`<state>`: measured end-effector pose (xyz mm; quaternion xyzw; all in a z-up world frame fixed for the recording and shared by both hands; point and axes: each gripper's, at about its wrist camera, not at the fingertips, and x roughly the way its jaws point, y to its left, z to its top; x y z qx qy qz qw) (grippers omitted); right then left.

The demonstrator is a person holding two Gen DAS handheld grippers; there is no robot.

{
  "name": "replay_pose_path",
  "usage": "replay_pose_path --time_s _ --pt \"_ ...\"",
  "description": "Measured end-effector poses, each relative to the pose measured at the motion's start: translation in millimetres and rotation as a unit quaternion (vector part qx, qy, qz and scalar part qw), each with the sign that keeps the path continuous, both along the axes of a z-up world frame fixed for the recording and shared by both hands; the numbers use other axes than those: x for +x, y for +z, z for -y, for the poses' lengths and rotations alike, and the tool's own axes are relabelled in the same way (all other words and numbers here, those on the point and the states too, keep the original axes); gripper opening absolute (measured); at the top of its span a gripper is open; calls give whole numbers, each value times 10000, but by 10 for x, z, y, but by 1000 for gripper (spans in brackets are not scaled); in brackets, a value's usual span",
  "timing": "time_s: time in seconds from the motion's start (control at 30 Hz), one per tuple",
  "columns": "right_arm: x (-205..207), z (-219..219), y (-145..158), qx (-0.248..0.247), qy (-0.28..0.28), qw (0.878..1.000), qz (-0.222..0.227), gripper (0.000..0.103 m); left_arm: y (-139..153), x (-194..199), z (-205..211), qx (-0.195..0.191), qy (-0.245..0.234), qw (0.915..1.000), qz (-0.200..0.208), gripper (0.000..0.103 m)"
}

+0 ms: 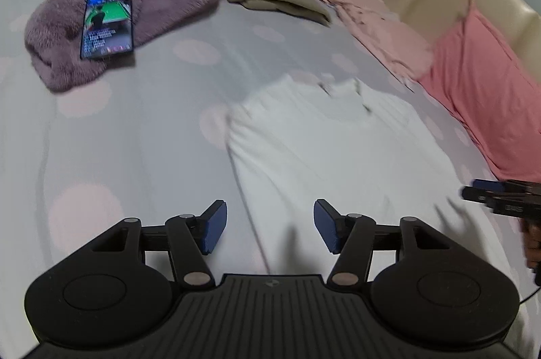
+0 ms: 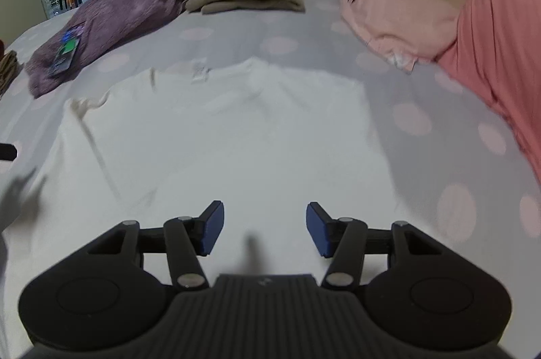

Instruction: Fold clothes

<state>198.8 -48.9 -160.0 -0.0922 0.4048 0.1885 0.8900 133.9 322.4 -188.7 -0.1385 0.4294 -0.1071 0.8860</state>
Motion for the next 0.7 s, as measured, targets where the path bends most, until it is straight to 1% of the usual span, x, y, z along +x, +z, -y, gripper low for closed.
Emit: replay_pose_path --time_s 0.07,0.17,0.3,0.43,0.5,0.57,0.63,0.7 --pt "66 57 55 -10 -3 10000 67 60 -39 159 -53 14 4 10000 23 55" --pt "36 185 88 -127 93 9997 161 62 -109 402 -69 23 -95 9999 67 55" --pt "58 350 38 -214 70 9997 120 62 -196 654 -63 -88 -147 9998 89 55" --pt "212 415 25 -83 104 9995 272 62 -265 805 -48 -194 -188 9996 98 55" --pt "360 420 30 -20 174 9991 385 62 -303 840 -44 -258 -309 9992 56 53" --pt "507 446 67 -30 87 9989 455 62 -280 755 -48 -279 -334 9990 32 52" --pt "553 514 151 5 -4 9989 464 62 -240 637 -55 -306 -332 9990 24 50" --pt "463 623 249 23 94 9989 449 63 -200 518 -61 -333 -329 9989 16 51"
